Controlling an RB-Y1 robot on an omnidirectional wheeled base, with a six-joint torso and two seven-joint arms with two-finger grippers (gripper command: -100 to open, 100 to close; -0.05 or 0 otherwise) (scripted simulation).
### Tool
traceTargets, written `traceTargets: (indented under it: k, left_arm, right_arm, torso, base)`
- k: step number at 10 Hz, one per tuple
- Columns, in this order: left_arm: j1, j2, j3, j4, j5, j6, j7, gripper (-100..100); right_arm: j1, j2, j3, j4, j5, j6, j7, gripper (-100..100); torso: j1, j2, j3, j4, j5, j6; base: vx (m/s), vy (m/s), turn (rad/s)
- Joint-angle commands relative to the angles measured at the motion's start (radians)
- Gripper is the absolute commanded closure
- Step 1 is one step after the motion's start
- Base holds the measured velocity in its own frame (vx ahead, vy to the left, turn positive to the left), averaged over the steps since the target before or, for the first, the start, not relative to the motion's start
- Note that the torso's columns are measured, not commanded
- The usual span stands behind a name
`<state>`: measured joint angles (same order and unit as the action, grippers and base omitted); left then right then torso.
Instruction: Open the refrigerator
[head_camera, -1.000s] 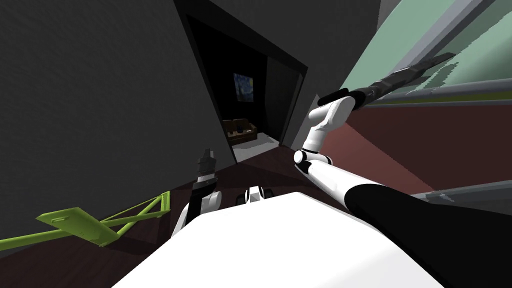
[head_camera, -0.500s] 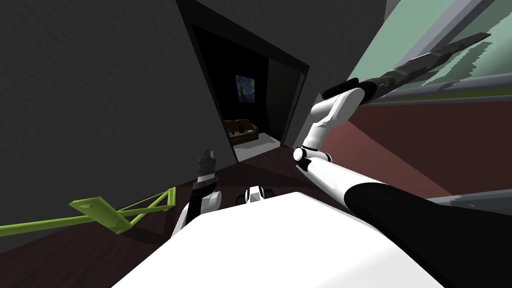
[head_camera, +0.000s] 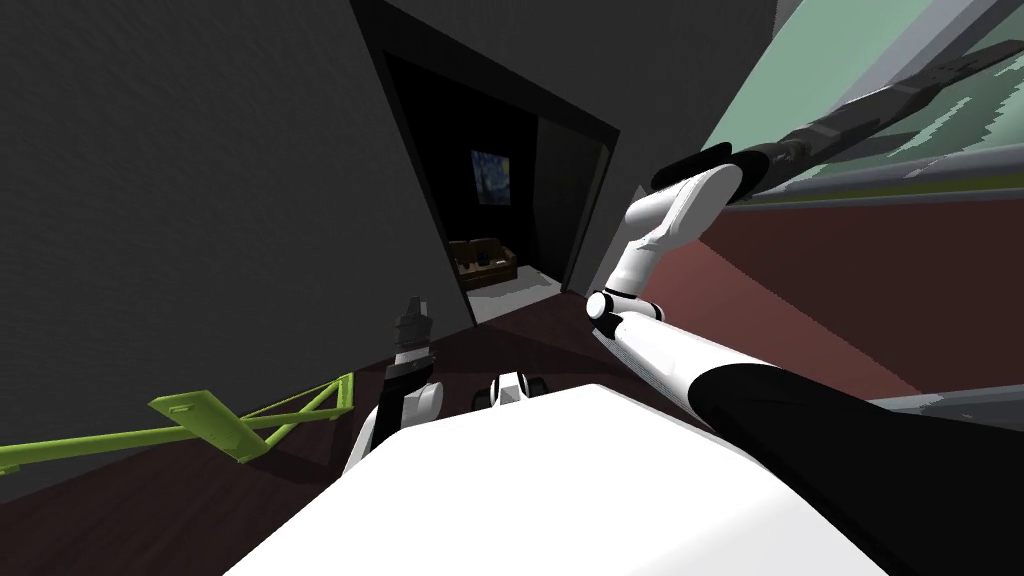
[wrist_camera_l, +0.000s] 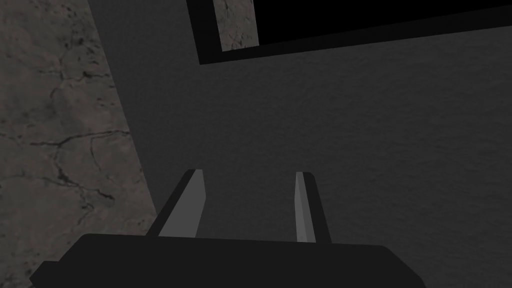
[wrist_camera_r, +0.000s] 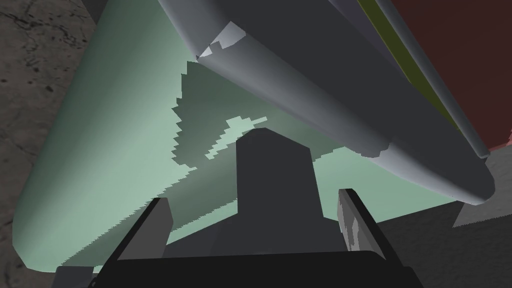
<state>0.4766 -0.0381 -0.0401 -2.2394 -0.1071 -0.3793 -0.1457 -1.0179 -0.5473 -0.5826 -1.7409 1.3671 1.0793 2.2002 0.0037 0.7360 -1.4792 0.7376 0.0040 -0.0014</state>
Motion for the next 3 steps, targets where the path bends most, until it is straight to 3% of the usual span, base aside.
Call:
traceTargets:
  k: [1, 3]
  left_arm:
    - [0.0, 0.0, 0.0, 0.0, 0.0, 0.0, 0.0, 0]
    - [0.0, 0.0, 0.0, 0.0, 0.0, 0.0, 0.0, 0]
  right_arm:
    - [0.0, 0.0, -0.001, -0.001, 0.0, 0.001, -0.001, 0]
    - [0.001, 0.0, -0.002, -0.002, 0.001, 0.002, -0.004, 0]
  torso:
    - [-0.001, 0.001, 0.001, 0.0, -0.001, 0.0]
    - [-0.002, 0.002, 0.002, 0.001, -0.002, 0.001]
  base:
    - [0.0, 0.0, 0.0]
    - [0.0, 0.0, 0.0]
